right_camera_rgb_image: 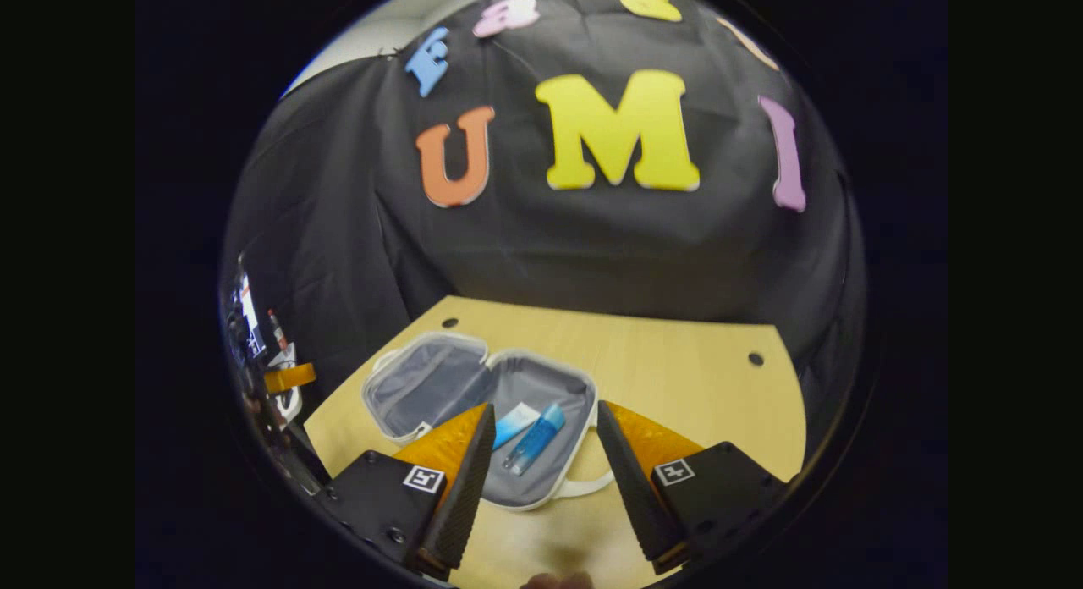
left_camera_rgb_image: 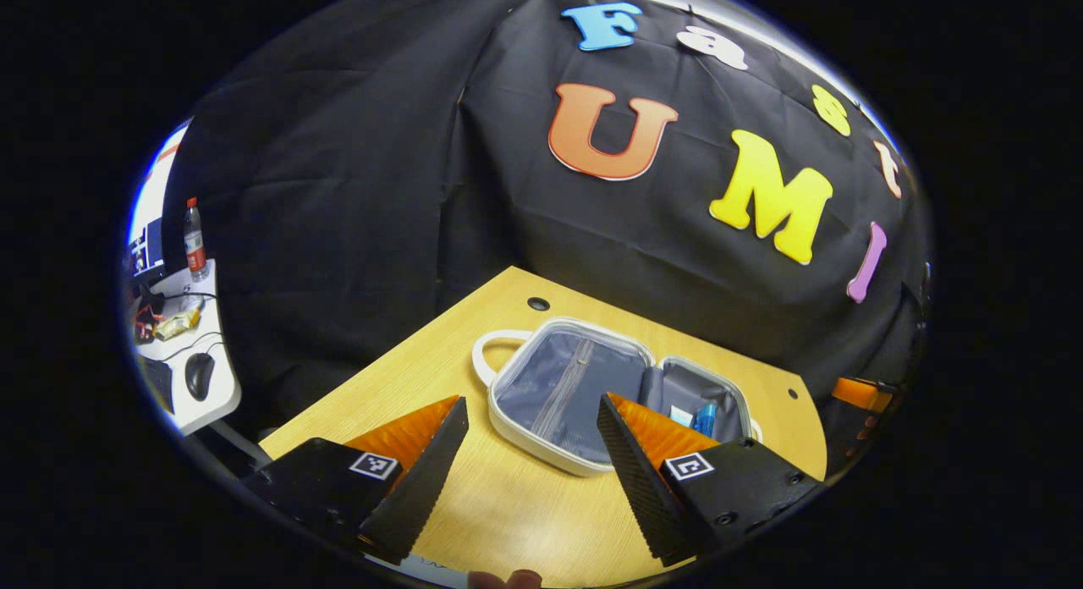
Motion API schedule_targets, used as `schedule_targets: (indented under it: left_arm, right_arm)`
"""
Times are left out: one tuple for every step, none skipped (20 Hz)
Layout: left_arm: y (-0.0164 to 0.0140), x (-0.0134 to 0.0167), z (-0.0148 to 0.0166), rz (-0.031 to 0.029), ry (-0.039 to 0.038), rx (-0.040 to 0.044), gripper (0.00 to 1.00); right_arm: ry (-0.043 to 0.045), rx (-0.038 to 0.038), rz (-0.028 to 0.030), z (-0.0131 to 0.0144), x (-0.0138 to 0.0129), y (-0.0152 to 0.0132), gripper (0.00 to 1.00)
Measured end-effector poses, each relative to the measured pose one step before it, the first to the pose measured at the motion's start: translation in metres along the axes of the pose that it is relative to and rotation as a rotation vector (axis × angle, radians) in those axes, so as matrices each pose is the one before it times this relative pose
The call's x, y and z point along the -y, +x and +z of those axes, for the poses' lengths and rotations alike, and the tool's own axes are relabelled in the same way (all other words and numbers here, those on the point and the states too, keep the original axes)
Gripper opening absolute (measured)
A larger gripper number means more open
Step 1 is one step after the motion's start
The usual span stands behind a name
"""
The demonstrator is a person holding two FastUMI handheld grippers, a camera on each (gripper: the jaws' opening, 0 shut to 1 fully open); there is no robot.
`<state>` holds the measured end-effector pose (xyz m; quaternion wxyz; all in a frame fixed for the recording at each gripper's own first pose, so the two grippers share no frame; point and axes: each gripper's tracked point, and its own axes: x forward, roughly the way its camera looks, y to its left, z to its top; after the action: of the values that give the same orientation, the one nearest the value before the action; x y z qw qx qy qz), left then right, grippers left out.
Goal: First open the suitcase, pack the skin care products into it, and then close the suitcase.
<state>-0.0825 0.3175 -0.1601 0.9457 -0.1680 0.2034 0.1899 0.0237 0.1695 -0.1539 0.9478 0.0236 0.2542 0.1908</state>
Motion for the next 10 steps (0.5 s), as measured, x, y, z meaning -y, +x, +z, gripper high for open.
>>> schedule_targets:
  left_arm:
    - [0.01072, -0.00813, 0.00258, -0.00627, -0.02814, 0.00266, 0.98]
    - [0.0135, -0.00642, 0.00119, -0.01104, -0.03539, 0.00283, 0.99]
    - [0.01418, -0.00374, -0.00042, -0.02435, -0.0372, -0.0025, 0.98]
    - [0.01413, -0.00518, -0.00107, -0.02249, -0.02678, -0.00359, 0.97]
    - [0.01439, -0.00859, -0.00119, -0.0122, -0.01238, -0.00743, 0.97]
    - [0.0145, -0.01099, -0.00099, -0.0058, -0.00766, -0.00726, 0.97]
    - [0.01437, -0.00961, -0.00053, -0.0063, -0.01139, -0.00697, 0.97]
    - [0.0144, -0.00847, 0.00115, -0.00898, -0.02141, -0.00886, 0.97]
    - [0.01346, -0.0068, -0.00109, -0.01139, -0.02764, -0.01571, 0.97]
    - [0.01373, -0.00683, -0.00274, -0.00196, -0.02648, -0.02028, 0.97]
  right_arm:
    - [-0.03923, 0.03607, -0.00526, 0.00861, 0.00175, -0.01283, 0.73]
    - [-0.0229, 0.02447, -0.01503, 0.00501, 0.00269, -0.01061, 0.75]
    - [-0.01035, 0.00925, -0.01032, 0.0034, 0.00121, -0.00883, 0.76]
    - [-0.0052, -0.00033, -0.0072, 0.0011, -0.00088, -0.00549, 0.73]
    - [-0.01437, 0.00107, -0.01085, 0.0011, 0.00287, -0.00384, 0.75]
    - [-0.01616, 0.00436, -0.01411, 0.00308, 0.00599, -0.00169, 0.76]
    - [-0.02324, 0.00793, -0.01248, 0.00387, 0.00543, -0.00381, 0.79]
    - [-0.01719, 0.00491, -0.01134, 0.00289, 0.00557, -0.00271, 0.8]
    - [-0.00773, -0.00314, -0.01225, 0.00021, 0.00464, -0.002, 0.8]
    - [-0.00324, -0.00818, -0.01786, -0.00074, 0.00576, -0.00307, 0.8]
